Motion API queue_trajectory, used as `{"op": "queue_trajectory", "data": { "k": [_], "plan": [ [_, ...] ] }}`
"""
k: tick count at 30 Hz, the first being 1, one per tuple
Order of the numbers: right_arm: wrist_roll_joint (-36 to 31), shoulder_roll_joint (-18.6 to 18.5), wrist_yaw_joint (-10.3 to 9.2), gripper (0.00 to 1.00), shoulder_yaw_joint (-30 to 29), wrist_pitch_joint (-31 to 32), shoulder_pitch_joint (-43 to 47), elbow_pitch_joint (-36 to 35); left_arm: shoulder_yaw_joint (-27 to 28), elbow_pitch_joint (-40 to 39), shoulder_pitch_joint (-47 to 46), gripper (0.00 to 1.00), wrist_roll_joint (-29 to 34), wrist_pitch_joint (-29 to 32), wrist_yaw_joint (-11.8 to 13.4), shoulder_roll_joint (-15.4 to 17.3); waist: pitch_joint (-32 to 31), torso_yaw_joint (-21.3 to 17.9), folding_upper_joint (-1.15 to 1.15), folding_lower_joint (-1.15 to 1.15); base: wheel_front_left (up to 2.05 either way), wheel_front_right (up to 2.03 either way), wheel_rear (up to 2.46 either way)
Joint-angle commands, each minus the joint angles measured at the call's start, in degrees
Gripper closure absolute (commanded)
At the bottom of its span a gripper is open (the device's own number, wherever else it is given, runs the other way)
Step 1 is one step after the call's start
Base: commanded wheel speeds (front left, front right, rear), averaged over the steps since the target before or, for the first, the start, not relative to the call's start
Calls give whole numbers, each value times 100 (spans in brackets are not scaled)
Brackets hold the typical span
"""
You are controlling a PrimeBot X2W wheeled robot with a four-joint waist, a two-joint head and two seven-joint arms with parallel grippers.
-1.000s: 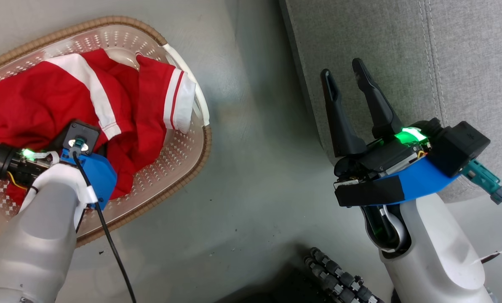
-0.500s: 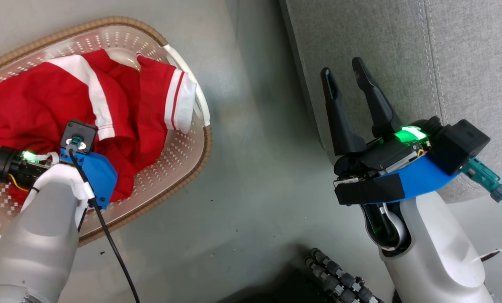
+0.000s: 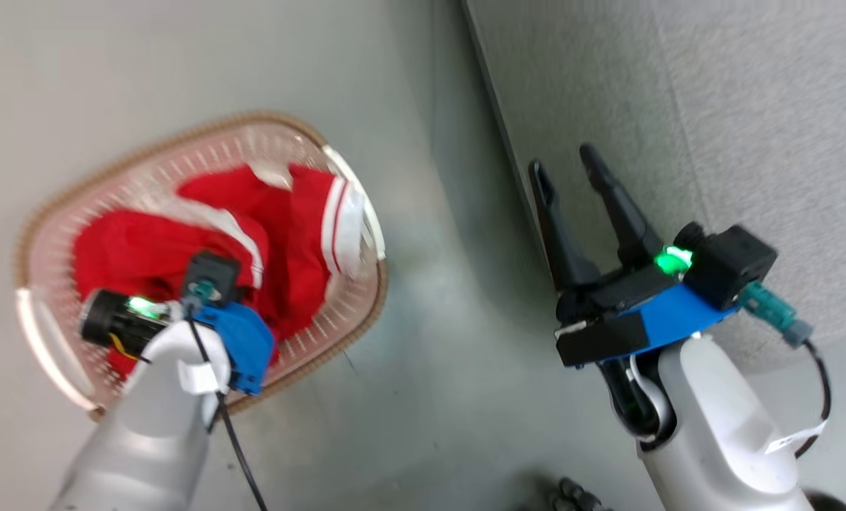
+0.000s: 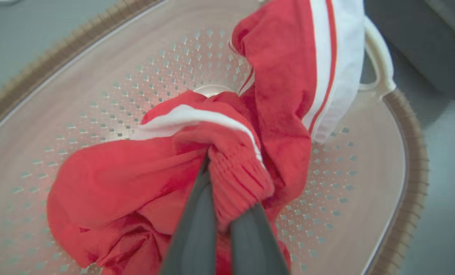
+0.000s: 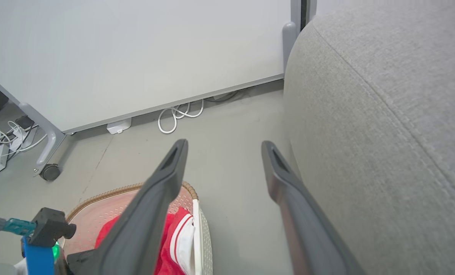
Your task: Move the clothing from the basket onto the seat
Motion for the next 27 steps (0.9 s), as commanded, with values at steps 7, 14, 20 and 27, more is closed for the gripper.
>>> {"op": "queue_trajectory", "data": {
  "k": [7, 14, 20, 27],
  "plan": [
    [-262, -19, 1, 0, -59, -30, 592, 648, -57, -891, 648, 100, -87, -50, -167, -381, -2092, 743, 0, 0, 0, 0, 0],
    [-295, -20, 1, 0, -28, 3, 1015, 1055, -82, -1571, 1125, 100, -133, -52, -249, -552, -3218, 993, 0, 0, 0, 0, 0],
    [-364, -19, 1, 0, -159, 113, 1288, 1156, -163, -1971, 1245, 100, -233, -53, -284, -678, -3830, 1194, 0, 0, 0, 0, 0],
    [-441, -18, 1, 0, -316, 214, 1551, 1057, -298, -2294, 1008, 100, -386, -53, -283, -767, -4146, 1397, 0, 0, 0, 0, 0]
  ]
}}
